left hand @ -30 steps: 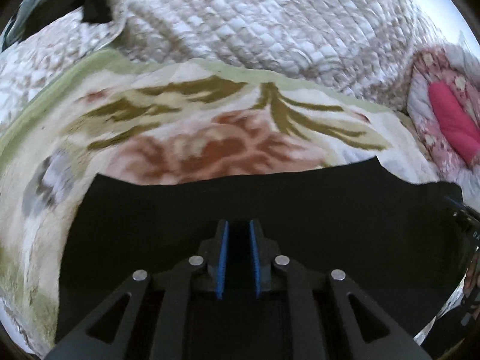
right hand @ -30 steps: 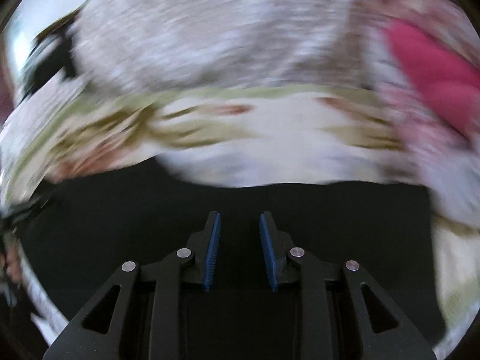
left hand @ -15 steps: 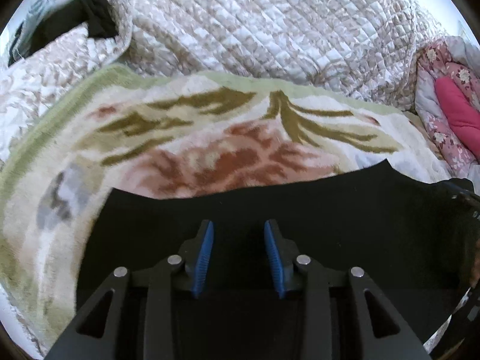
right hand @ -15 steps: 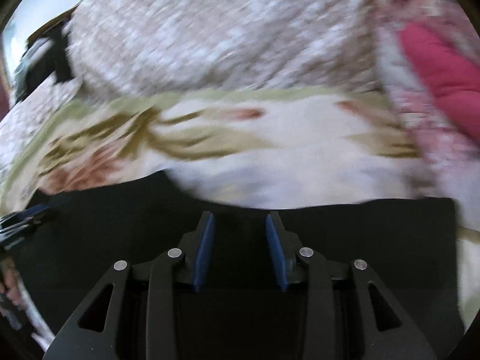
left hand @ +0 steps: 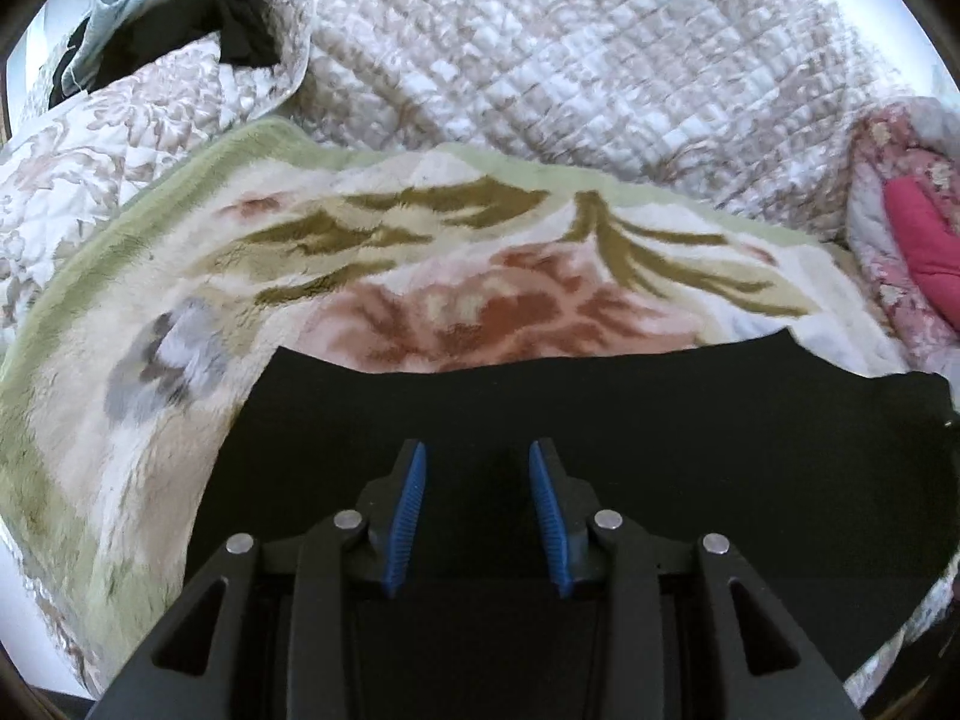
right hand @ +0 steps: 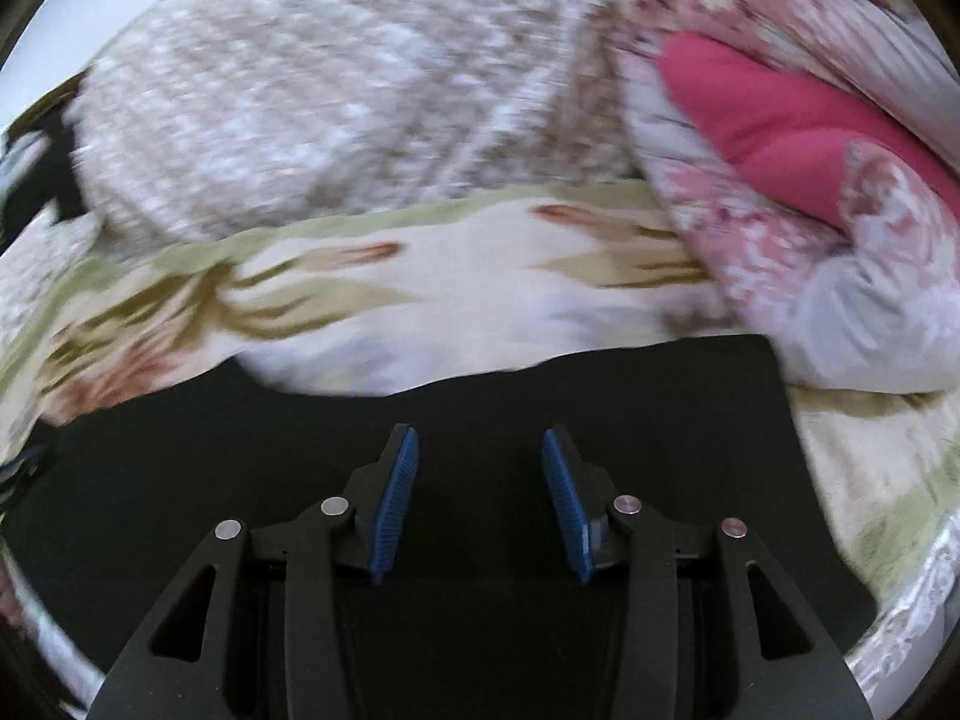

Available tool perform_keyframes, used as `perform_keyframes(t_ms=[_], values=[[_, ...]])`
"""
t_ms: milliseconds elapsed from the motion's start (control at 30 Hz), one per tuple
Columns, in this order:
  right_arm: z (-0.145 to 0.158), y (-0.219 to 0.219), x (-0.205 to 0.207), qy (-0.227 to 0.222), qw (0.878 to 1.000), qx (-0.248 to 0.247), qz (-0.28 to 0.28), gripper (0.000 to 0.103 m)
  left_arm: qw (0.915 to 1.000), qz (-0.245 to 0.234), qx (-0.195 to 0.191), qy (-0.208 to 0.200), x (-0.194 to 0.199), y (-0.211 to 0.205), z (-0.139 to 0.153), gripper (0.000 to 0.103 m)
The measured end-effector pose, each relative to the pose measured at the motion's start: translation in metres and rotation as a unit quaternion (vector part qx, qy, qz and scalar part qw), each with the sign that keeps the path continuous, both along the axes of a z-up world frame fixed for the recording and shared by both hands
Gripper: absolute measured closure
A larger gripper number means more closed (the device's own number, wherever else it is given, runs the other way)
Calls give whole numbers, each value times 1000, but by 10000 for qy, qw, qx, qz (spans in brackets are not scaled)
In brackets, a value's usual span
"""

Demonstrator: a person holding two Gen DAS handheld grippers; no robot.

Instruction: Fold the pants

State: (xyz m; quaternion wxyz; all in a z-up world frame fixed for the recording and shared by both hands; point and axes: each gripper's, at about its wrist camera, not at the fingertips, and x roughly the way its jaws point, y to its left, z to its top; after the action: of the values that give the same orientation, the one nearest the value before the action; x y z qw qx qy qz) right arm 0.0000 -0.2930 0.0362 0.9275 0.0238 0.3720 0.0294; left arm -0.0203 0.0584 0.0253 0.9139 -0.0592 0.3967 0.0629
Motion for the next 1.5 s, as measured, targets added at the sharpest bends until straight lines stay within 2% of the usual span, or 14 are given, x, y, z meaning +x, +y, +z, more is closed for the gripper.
perform_keyframes(t_ms=[200,267,333,400,533,633,767,933,1067,1133,1267,1500], values=[[-25,62,-37,310,9948,44,973,59,9981,-550,-287,21,-25,-27,-3,64],[-33,79,-44,336,9920,-202,1198,57,9973,-691,-241,64,-29,-37,-6,64],[-38,94,-47,254,9876,-670,1399,46,9969,-766,-126,129,-30,-44,-12,58],[-40,95,-45,237,9872,-729,1397,45,9966,-814,-15,104,-31,-49,-12,56],[-43,88,-43,271,9890,-414,1395,36,9962,-869,8,99,-32,-50,-14,51],[-45,96,-48,192,9875,-673,1416,35,9960,-877,131,86,-33,-54,-15,49],[-38,94,-52,173,9880,-612,1411,35,9960,-869,154,105,-34,-54,-15,48],[-27,107,-71,-281,9814,-565,1814,35,9979,-650,-21,62,-43,-49,-13,48],[-44,123,-70,56,9754,-731,2079,35,9988,-483,-111,53,-55,-41,-17,48],[-41,119,-68,39,9770,-599,2044,35,9989,-429,-176,34,-59,-36,-16,48],[-42,110,-62,120,9815,-412,1867,35,9992,-26,-399,-41,-74,-15,-13,48],[-42,111,-63,95,9804,-515,1901,35,9965,496,-660,-151,-101,13,-11,48]])
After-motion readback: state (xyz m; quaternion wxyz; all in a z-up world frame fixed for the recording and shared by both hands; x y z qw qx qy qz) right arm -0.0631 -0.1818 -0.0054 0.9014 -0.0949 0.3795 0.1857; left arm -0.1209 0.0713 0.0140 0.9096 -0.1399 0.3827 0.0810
